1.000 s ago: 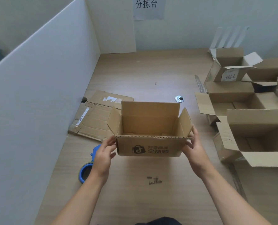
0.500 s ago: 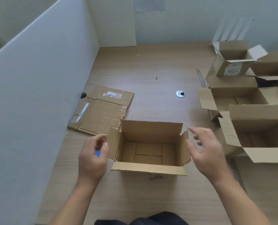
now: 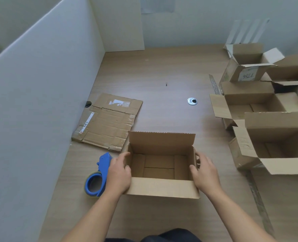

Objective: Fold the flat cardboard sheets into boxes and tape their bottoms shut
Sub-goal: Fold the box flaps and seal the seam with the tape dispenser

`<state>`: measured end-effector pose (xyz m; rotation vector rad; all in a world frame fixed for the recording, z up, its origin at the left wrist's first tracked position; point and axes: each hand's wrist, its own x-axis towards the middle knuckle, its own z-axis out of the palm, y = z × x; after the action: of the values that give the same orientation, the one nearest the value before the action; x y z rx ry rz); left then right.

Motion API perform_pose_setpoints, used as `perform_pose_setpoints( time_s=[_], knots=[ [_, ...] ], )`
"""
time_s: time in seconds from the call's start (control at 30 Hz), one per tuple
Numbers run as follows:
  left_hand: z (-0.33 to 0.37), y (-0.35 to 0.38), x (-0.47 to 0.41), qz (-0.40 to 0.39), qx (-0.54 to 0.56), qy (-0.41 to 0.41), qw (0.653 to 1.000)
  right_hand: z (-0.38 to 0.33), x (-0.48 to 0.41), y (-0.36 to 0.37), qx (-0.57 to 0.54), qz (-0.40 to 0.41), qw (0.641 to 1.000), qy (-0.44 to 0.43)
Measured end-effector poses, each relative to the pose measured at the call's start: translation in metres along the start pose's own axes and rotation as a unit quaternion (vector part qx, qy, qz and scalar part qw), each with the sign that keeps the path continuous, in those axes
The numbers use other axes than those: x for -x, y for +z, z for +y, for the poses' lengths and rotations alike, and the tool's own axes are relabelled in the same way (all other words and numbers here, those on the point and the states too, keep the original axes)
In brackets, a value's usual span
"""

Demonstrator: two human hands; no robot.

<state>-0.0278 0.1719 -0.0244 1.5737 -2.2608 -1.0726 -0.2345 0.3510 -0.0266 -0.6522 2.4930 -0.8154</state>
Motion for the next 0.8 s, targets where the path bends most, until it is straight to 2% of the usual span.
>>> perform_pose_setpoints(
  time_s=[0.13, 0.23, 0.3, 0.37, 0.43, 0.57, 0.7, 0.8],
  knots=[
    [-0.007, 0.005, 0.006, 0.045, 0.016, 0.051, 0.998, -0.006, -0.008, -0.001, 0.033, 0.012, 0.999, -0.001],
    [-0.013, 0.001, 0.008, 0.042, -0.001, 0.111, 0.993, -0.011, -0.011, -0.011, 0.144, -0.006, 0.988, -0.050],
    [-0.015, -0.009, 0.009, 0.014, -0.012, 0.157, 0.988, -0.017, -0.015, -0.021, 0.213, 0.021, 0.969, -0.122],
    [-0.017, -0.019, 0.013, -0.052, -0.045, 0.204, 0.976, -0.023, -0.022, -0.025, 0.211, 0.041, 0.950, -0.228],
    [-0.020, -0.026, 0.016, -0.125, -0.100, 0.240, 0.958, -0.030, -0.032, -0.025, 0.222, 0.013, 0.933, -0.282],
    [-0.021, -0.034, 0.016, -0.201, -0.132, 0.240, 0.940, -0.034, -0.054, -0.014, 0.224, -0.062, 0.949, -0.215],
    [-0.018, -0.033, 0.015, -0.215, -0.188, 0.241, 0.927, -0.034, -0.066, -0.001, 0.159, -0.050, 0.971, -0.173],
    [-0.017, -0.025, 0.017, -0.195, -0.246, 0.248, 0.917, -0.036, -0.064, 0.009, 0.185, -0.029, 0.971, -0.151]
  ],
)
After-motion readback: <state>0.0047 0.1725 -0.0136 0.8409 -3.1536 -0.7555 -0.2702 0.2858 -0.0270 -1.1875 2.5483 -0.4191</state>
